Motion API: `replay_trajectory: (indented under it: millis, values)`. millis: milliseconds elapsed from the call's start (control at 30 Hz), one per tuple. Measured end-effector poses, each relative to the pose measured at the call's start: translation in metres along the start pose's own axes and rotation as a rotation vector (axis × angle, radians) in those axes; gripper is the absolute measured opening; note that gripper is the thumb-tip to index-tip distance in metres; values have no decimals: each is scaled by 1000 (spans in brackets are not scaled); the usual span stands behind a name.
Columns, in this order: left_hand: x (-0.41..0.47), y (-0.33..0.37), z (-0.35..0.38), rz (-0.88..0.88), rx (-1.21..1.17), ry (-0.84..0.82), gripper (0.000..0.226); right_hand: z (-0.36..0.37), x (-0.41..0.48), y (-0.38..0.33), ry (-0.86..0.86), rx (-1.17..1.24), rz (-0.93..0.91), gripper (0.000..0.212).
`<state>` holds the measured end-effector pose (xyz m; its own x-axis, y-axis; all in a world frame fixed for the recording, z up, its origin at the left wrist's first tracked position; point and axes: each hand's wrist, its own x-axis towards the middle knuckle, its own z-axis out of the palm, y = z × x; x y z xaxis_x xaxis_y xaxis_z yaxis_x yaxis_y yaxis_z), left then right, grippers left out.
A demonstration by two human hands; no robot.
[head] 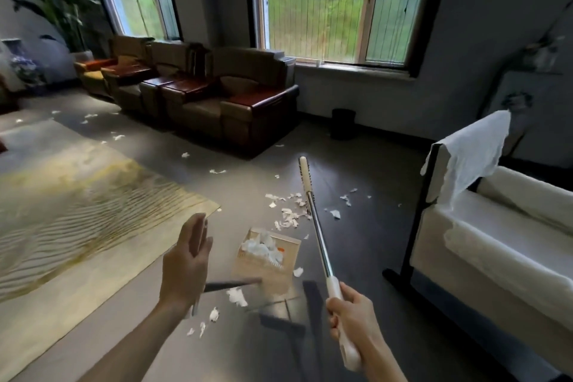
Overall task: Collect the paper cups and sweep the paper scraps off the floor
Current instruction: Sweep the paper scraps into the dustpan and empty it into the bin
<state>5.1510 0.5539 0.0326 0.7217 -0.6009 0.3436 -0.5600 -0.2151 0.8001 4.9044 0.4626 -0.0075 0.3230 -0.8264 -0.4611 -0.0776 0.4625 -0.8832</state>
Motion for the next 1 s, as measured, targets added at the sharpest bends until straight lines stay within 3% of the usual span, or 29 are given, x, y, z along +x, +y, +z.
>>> replay_trajectory:
  millis: [433, 567, 1000]
  values:
    - [392, -13, 264, 165, -58, -64, 40, 32, 393, -183, 175, 118, 51, 21]
    - [497, -1, 333, 181, -54, -127, 41, 35, 489, -242, 229, 163, 57, 32]
    - [814, 9, 629, 144, -176, -221, 42, -8, 884, -432, 292, 156, 40, 25]
